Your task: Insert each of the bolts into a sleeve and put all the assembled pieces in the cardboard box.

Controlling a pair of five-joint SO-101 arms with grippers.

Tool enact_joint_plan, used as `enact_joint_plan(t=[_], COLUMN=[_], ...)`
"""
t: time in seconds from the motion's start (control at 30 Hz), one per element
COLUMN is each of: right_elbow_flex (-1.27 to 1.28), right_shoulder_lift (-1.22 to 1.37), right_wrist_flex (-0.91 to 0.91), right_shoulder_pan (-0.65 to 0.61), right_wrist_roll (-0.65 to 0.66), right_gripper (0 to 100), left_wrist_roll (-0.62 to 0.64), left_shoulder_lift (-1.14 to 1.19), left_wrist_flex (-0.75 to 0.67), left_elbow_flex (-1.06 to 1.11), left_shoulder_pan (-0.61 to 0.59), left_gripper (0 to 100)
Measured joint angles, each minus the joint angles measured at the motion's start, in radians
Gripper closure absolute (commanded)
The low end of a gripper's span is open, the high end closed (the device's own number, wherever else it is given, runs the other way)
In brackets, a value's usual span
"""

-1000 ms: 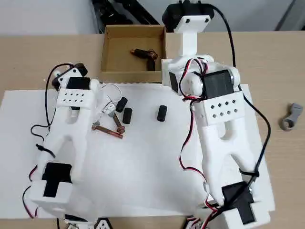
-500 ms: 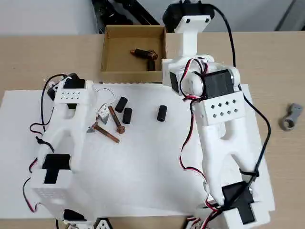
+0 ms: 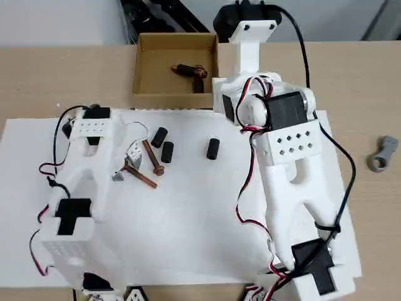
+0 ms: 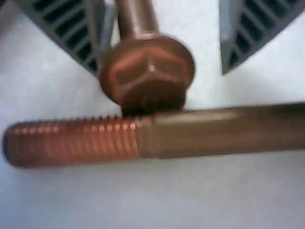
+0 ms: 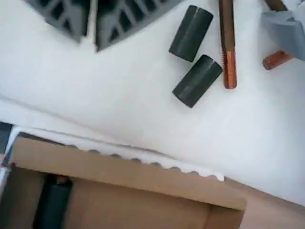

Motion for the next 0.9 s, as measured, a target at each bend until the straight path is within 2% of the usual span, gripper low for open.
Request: enact_joint_plan(t=[0.1,0.3,0.5,0.7,0.77,0.9], right_elbow_flex=[0.002,0.002,0.002,0.002,0.002,0.002], right_shoulder_lift=[0.000,0.000,0.000,-0.003,-0.021,-0.055], right_wrist_flex=[0.000,0.000,0.000,0.000,0.000,0.046], right_shoulder_pan=[0.000,0.002,0.000,0.000,0.002,0.000], right_wrist_roll=[0.000,0.000,0.000,0.000,-0.026,-0.098], right_gripper=[99.1,99.1,99.1,99.4,99.1,99.1], left_wrist_roll=[0.000,-0.009,-0.046,-0.103,-0.130,-0.201], left_shoulder_lift=[0.058,0.112,0.147,0.183,0.189,0.186], left_wrist_flex=[0.005,0.005,0.072,0.207,0.261,0.282], left_elbow_flex=[-0.041,-0.100,-0.189,-0.298,-0.339,-0.385], left_shoulder_pan=[-0.009,-0.011,-0.009,-0.018,-0.034,-0.038], left_gripper=[87,100,99,99,99,99])
